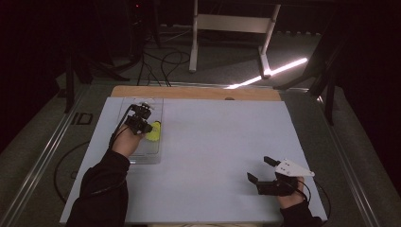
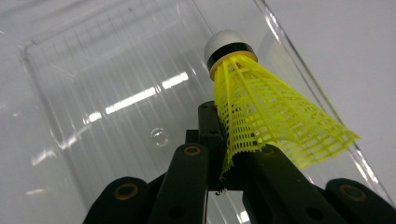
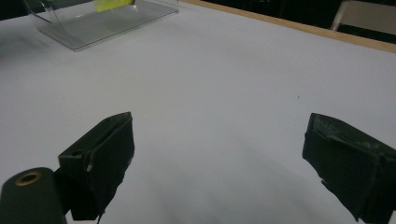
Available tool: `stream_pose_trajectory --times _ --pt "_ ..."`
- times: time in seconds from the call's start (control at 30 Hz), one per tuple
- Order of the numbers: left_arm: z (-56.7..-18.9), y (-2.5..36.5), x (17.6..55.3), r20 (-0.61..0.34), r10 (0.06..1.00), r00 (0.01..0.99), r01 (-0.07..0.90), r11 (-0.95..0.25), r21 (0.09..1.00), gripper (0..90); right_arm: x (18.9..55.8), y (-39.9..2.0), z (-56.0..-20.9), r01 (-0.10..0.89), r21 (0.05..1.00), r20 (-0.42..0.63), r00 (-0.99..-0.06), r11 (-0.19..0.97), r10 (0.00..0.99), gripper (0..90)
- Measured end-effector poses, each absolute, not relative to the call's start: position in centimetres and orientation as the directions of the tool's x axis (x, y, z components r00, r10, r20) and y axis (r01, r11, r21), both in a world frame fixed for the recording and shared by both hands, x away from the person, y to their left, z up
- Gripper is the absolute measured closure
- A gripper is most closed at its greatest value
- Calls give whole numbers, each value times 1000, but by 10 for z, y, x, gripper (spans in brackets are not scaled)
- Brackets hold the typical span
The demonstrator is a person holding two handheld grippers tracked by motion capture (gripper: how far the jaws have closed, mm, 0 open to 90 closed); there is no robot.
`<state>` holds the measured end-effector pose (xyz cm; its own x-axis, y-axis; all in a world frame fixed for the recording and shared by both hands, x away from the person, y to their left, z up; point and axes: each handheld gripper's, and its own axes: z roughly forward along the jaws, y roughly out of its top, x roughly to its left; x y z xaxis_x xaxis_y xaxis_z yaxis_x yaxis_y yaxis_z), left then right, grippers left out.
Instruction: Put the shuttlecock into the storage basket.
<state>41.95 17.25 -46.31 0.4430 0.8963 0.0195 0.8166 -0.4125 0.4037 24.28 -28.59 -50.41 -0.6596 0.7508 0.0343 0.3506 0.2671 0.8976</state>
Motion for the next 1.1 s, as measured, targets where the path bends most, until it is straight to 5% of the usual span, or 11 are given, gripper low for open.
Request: stream_pose_trajectory --times 0.37,0.47,0.67,1.1 --pt "-465 170 417 24 891 454 823 -429 373 850 243 -286 -504 350 897 33 -660 269 750 92" --pt "-465 168 415 25 884 467 819 -443 364 789 243 -286 -504 352 896 33 -660 270 750 92" --pt "-457 166 410 56 891 450 814 -435 385 514 243 -285 -504 354 895 34 -661 272 749 92" --pt "-432 165 399 71 903 424 799 -410 440 229 243 -285 -505 356 891 26 -660 282 751 111"
